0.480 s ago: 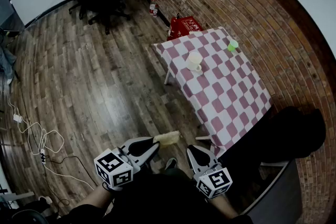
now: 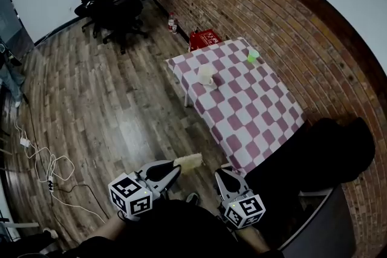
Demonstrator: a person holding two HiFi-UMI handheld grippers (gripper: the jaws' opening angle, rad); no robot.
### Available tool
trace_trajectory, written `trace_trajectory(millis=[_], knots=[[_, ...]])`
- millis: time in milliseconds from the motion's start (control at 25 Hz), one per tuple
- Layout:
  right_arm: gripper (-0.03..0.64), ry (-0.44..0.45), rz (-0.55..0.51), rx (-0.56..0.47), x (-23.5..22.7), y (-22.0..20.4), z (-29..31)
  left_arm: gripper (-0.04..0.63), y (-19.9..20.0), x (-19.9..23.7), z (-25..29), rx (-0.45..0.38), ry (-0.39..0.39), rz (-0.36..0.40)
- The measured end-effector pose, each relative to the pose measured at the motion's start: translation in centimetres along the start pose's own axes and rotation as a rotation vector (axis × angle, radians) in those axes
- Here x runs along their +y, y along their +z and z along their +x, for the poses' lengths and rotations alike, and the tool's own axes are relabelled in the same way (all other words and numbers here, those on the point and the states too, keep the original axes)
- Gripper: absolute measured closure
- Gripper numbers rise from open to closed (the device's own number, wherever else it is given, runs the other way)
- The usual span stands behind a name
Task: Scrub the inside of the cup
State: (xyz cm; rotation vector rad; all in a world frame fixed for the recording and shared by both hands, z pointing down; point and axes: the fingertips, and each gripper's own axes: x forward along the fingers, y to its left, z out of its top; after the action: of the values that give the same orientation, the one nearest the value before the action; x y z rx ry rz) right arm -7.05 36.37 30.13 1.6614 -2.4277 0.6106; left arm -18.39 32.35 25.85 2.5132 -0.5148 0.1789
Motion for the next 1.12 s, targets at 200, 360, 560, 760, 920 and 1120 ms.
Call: trace_trajectory(millis=[200, 360, 560, 760, 920, 1120], knots=[[0.569, 0.068, 0.05, -0.064, -2.9, 0.4, -3.0, 0.531, 0.3, -2.8, 2.7, -0.02, 0.019, 0.014], [0.568, 0.214, 0.194, -0.131, -3.2, 2.4, -5.1, 0.531, 1.1, -5.9, 3.7, -0.081, -0.021, -0.025], [0.407, 0.426, 0.335, -0.214, -4.1, 6.3, -4.8, 0.531, 3.1, -7.0, 6.2, -0.134, -0.102, -0.022], [0.357, 0.55, 0.435, -0.186, -3.9, 7.0, -2.6, 0.531, 3.2, -6.8, 7.2, -0.109, -0.142, -0.01], [0.353, 0.634, 0.444, -0.178, -3.1, 8.5, -0.5, 0.531, 4.0, -6.5, 8.2, -0.08, -0.227, 0.032], [0.383, 0.615, 0.374, -0.167, -2.1, 8.9, 2.9, 0.531, 4.1, -3.3, 8.5, -0.011, -0.312, 0.059]])
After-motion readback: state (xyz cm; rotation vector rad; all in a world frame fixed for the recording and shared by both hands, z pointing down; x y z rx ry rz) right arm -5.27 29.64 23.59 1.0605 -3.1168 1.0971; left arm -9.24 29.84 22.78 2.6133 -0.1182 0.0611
